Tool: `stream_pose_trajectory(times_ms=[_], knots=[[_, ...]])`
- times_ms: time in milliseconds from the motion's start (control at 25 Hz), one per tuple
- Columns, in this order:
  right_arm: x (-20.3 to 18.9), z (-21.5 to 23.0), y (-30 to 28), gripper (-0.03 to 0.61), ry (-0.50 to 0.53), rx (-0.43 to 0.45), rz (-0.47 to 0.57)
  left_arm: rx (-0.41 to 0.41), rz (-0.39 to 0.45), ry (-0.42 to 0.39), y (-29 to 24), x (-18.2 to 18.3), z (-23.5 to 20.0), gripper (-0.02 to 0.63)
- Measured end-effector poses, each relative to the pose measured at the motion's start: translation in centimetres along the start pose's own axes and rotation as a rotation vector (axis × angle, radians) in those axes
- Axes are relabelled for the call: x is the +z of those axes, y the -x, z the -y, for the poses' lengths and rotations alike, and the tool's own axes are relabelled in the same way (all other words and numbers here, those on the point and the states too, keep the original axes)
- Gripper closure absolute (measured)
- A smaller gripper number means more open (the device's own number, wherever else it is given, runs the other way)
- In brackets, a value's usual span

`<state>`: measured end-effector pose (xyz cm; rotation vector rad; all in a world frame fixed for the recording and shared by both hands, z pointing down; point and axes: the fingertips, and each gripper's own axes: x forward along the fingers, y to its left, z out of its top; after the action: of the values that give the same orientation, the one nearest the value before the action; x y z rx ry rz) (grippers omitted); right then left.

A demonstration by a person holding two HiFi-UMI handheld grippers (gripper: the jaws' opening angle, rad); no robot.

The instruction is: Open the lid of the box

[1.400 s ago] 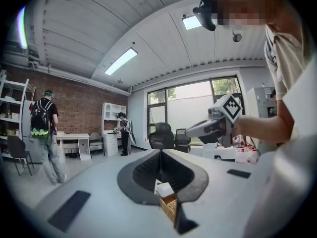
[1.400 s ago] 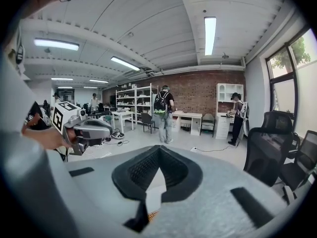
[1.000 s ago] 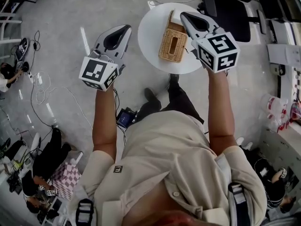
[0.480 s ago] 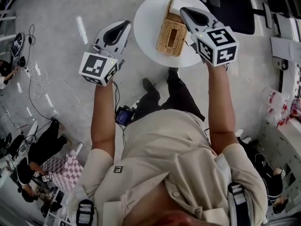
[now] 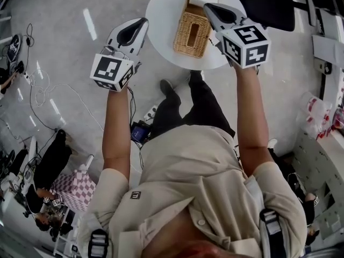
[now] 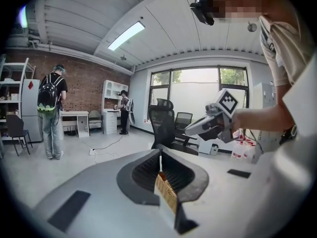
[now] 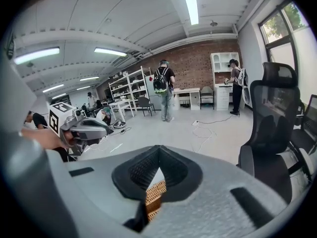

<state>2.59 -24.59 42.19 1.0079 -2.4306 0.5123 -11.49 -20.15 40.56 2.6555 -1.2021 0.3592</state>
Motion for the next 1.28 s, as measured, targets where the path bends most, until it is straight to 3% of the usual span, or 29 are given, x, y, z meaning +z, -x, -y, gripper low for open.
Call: stream_pose_trajectory(times_ms=[680, 1280], knots=[[-9.2, 2.1, -5.4, 0.584, -0.085, 0.015, -0.119, -0.031, -0.061, 0.07, -4.8, -9.3, 0.2, 0.601], [-15.9, 3.5, -6.4, 0.583, -0.158, -0.032, -0.196, -0.087, -0.107, 0.099, -6.9, -14.1, 2.4, 0.601]])
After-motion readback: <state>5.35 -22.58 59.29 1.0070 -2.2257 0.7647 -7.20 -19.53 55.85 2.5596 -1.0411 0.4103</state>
